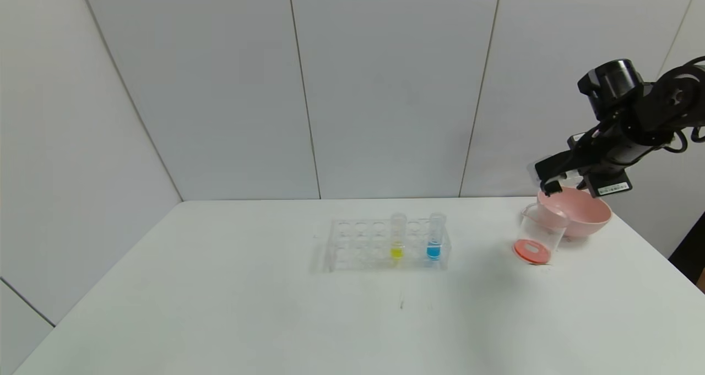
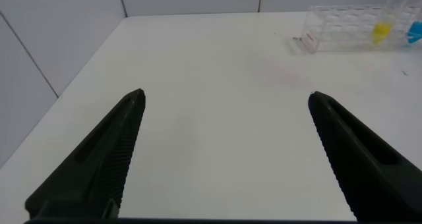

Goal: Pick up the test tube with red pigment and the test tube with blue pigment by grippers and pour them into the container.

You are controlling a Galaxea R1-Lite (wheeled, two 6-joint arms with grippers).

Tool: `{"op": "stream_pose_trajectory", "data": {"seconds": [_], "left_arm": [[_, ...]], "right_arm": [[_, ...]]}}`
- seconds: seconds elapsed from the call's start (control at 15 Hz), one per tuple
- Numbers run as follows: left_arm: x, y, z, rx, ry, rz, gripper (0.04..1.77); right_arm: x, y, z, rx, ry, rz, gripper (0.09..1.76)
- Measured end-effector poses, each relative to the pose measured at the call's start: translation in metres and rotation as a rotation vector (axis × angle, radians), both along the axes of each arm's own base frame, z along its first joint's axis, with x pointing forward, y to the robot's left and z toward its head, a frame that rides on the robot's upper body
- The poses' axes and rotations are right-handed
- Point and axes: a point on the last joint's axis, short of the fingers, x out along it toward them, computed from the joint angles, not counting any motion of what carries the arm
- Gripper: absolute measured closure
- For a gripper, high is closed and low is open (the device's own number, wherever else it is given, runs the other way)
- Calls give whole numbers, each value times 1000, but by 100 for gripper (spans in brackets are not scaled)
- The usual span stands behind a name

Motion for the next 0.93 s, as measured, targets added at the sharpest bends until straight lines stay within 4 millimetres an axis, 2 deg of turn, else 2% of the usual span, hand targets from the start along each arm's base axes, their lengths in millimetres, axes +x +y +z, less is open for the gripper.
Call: {"op": "stream_pose_trajectory", "data": {"seconds": [0.2, 0.33, 0.67, 0.93], "left_arm": [[0, 0, 0, 0, 0, 0, 5], [0, 0, 0, 0, 0, 0, 5], [0, 0, 0, 0, 0, 0, 5], [0, 0, 0, 0, 0, 0, 5]], "right_arm": [[-3, -3, 5, 16, -16, -14, 135], [-7, -4, 9, 106, -37, -53, 135], [-33, -4, 27, 538, -30, -180, 135], [-54, -21, 50, 932, -8, -225, 135]]}}
